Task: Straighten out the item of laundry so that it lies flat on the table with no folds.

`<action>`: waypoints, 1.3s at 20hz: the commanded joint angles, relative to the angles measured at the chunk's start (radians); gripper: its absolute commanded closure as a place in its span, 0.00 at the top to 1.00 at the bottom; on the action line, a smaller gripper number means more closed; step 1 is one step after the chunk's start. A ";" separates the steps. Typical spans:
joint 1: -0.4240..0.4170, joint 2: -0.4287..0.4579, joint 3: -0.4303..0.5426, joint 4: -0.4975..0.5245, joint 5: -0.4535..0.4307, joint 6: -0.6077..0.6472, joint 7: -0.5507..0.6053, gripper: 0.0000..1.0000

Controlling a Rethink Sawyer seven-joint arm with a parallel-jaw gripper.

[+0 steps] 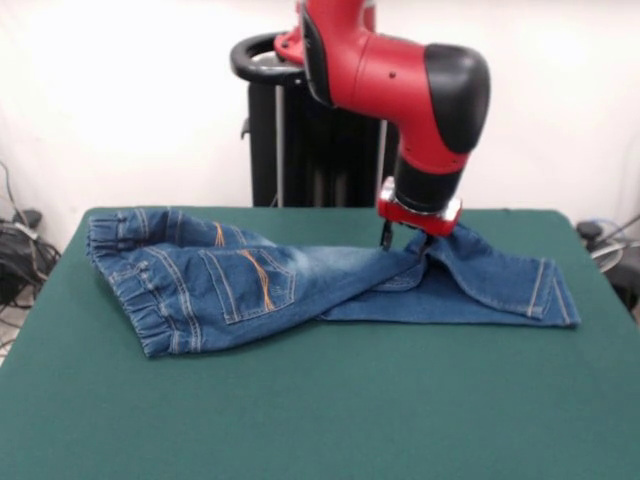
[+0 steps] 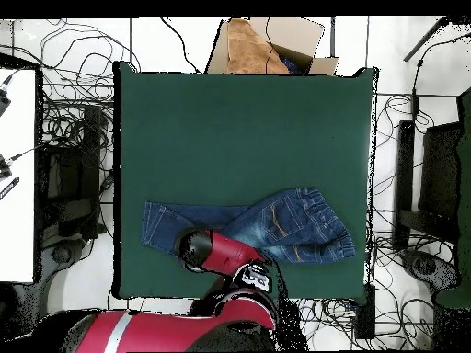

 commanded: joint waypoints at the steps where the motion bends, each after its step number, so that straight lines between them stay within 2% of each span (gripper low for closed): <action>1: 0.015 0.031 0.115 -0.022 0.012 0.035 0.156 1.00; 7: -0.002 0.056 0.132 -0.035 0.016 0.018 0.151 1.00; 18: -0.016 -0.061 0.155 0.002 0.039 0.074 0.171 1.00; 26: -0.022 -0.076 0.161 0.008 0.041 0.056 0.179 1.00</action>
